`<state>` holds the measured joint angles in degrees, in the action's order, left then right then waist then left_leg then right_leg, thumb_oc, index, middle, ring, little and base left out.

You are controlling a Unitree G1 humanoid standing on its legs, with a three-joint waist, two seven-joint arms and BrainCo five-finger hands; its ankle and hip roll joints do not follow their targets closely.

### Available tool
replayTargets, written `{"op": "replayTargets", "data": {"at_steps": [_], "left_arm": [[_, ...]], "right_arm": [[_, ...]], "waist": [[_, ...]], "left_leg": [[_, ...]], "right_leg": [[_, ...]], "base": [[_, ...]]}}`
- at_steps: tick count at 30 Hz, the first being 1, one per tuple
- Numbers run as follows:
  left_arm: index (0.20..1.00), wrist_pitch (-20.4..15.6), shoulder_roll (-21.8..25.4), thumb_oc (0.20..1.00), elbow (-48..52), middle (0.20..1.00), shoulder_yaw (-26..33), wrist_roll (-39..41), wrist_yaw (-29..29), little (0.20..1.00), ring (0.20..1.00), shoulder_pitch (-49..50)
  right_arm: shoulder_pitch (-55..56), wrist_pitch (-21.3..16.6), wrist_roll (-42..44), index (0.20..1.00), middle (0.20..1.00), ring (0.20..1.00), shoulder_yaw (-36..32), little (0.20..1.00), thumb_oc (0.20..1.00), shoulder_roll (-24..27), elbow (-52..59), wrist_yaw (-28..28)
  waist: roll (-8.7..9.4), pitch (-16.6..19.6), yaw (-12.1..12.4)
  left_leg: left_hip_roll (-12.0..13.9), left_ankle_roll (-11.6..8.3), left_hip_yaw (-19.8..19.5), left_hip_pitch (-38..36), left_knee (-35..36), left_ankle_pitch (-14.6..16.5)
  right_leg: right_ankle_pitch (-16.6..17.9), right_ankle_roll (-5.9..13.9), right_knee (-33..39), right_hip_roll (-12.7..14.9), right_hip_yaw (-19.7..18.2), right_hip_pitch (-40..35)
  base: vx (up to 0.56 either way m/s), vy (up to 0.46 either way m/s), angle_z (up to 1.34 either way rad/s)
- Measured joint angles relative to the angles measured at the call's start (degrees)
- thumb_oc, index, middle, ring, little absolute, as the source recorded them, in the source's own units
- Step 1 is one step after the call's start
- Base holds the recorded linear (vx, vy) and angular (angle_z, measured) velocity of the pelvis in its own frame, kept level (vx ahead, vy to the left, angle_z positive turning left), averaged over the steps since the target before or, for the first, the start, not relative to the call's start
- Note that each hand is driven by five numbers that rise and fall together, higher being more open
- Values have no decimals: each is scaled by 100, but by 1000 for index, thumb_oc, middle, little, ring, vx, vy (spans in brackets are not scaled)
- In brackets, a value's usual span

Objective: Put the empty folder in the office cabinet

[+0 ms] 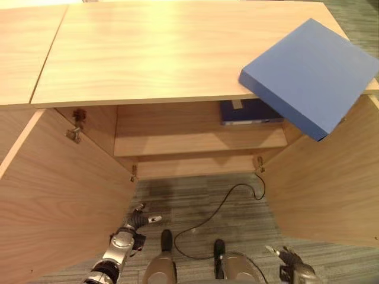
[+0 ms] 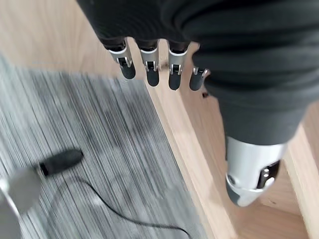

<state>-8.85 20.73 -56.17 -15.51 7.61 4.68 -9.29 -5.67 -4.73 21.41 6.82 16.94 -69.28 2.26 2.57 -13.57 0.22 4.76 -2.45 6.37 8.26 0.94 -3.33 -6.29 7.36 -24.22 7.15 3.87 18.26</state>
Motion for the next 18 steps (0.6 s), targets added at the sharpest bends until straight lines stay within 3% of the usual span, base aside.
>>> {"op": "replayTargets", "data": {"at_steps": [3, 4, 5, 11, 18], "left_arm": [[1000, -6, 21, 1000, -33, 1000, 25, 6, 53, 1000, 1000, 92], [1000, -7, 7, 1000, -40, 1000, 23, 6, 53, 1000, 1000, 99], [1000, -11, -59, 1000, -9, 1000, -16, 9, 47, 1000, 1000, 197], [1000, 10, -162, 1000, -2, 1000, -8, 9, 43, 1000, 1000, 435], [1000, 10, -271, 1000, -5, 1000, -8, -4, 25, 1000, 1000, 645]], "right_arm": [[229, 13, 5, 1000, 1000, 1000, 45, 1000, 1000, -127, -9, -12], [266, 13, 5, 1000, 1000, 1000, 65, 1000, 1000, -119, -25, -14], [243, 6, 4, 1000, 1000, 1000, 63, 1000, 1000, -57, -54, -10], [236, 3, -1, 1000, 1000, 1000, 50, 1000, 1000, 45, -1, 12], [344, -6, 14, 1000, 1000, 1000, -71, 1000, 1000, 123, 68, 8]], "waist": [[78, 42, 30], [127, 53, 17], [17, 45, 34], [-40, 78, 10], [-233, 563, -45]], "left_leg": [[-155, -15, -155, -118, 124, -33], [-229, -19, -222, -114, 116, -46], [-144, -38, -261, -81, 125, -87], [48, -63, -417, -297, 164, -101], [90, -77, -389, -611, 384, -93]], "right_leg": [[24, -33, 808, -91, -132, -278], [131, -259, 1156, -95, -159, -435], [265, -297, 1365, -194, -103, -549], [375, -391, 1794, -392, 157, -1048], [426, -419, 2150, -450, 164, -1426]], "base": [[69, -39, 33], [69, -86, 36], [69, -86, 22], [98, -63, 15], [77, -32, -1]]}}
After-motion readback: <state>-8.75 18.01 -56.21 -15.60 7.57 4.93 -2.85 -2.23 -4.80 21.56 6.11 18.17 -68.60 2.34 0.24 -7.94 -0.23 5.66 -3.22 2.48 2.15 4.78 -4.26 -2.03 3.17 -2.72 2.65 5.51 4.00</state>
